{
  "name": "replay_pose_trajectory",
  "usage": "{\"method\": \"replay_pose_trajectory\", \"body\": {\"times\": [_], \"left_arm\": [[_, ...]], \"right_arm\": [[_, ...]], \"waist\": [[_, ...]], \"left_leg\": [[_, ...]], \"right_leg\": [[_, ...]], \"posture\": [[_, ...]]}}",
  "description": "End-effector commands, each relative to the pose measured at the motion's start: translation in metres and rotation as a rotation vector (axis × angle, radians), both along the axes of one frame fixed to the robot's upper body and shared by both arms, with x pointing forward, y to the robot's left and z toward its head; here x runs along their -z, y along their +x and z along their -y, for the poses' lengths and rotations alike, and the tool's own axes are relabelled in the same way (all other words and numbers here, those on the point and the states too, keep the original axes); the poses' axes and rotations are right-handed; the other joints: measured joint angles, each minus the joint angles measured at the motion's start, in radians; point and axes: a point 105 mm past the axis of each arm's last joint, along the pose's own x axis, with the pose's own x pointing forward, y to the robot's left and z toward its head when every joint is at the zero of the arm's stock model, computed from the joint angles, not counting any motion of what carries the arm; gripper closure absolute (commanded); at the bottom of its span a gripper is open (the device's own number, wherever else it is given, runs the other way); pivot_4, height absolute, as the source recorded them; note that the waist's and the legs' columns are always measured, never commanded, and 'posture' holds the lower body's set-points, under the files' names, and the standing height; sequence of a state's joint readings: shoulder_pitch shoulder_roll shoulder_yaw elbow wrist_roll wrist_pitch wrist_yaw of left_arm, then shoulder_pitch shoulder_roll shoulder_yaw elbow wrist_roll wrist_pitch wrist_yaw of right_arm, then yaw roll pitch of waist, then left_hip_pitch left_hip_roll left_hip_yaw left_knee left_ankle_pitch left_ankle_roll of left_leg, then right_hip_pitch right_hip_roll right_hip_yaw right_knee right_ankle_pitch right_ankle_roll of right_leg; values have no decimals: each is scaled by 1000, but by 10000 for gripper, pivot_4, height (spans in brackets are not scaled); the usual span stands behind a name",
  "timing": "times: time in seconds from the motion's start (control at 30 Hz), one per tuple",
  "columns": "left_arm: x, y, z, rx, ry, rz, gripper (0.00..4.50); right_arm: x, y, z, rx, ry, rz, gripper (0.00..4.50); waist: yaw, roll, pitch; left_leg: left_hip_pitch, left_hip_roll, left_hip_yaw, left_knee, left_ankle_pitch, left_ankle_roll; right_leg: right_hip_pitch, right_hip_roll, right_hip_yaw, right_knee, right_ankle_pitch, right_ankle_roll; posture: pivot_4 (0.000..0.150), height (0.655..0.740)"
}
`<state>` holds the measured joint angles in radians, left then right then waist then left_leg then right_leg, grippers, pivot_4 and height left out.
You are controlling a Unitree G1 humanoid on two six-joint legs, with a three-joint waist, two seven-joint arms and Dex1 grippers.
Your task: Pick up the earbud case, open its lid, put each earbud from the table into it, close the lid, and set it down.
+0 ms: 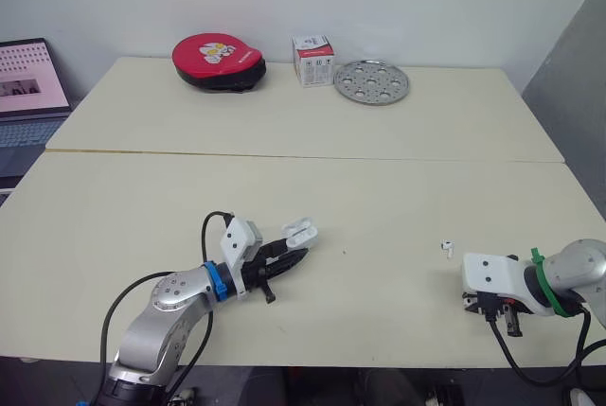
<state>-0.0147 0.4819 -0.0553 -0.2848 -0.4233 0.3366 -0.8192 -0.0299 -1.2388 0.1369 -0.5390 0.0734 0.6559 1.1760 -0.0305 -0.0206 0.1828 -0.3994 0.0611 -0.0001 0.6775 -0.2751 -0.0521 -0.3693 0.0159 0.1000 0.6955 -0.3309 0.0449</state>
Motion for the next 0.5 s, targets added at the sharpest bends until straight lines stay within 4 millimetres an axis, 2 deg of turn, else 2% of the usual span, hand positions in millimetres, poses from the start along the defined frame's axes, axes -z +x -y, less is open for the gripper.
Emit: {"method": "replay_pose_trajectory", "body": {"times": [0.03,0.23,0.37,0.43,0.5], "left_arm": [[-16,2,7,25,-25,75,37043],[-23,13,10,20,-54,102,37043],[-28,22,14,18,-63,134,37043],[-29,26,15,17,-66,143,37043],[-31,29,16,15,-70,151,37043]], "right_arm": [[-20,11,-10,-2,73,59,41182],[-69,42,-51,28,378,203,41182],[-112,67,-86,77,724,334,41182],[-129,72,-101,83,923,366,41182],[-138,70,-115,74,1073,395,41182]], "waist": [[-1,0,0],[-1,0,0],[-1,-1,1],[-1,-1,1],[-1,-1,1]], "left_leg": [[0,0,0,0,0,0],[0,0,0,0,0,0],[-1,0,-1,0,0,0],[-1,0,-1,0,0,0],[-2,0,-1,-1,0,0]], "right_leg": [[0,0,0,0,0,0],[0,0,0,0,0,0],[-1,0,-1,1,0,0],[-1,1,-1,1,0,0],[-2,0,-1,1,0,0]], "posture": [[1500,7400],[1500,7400],[1500,7400],[1500,7400],[1500,7400]]}}
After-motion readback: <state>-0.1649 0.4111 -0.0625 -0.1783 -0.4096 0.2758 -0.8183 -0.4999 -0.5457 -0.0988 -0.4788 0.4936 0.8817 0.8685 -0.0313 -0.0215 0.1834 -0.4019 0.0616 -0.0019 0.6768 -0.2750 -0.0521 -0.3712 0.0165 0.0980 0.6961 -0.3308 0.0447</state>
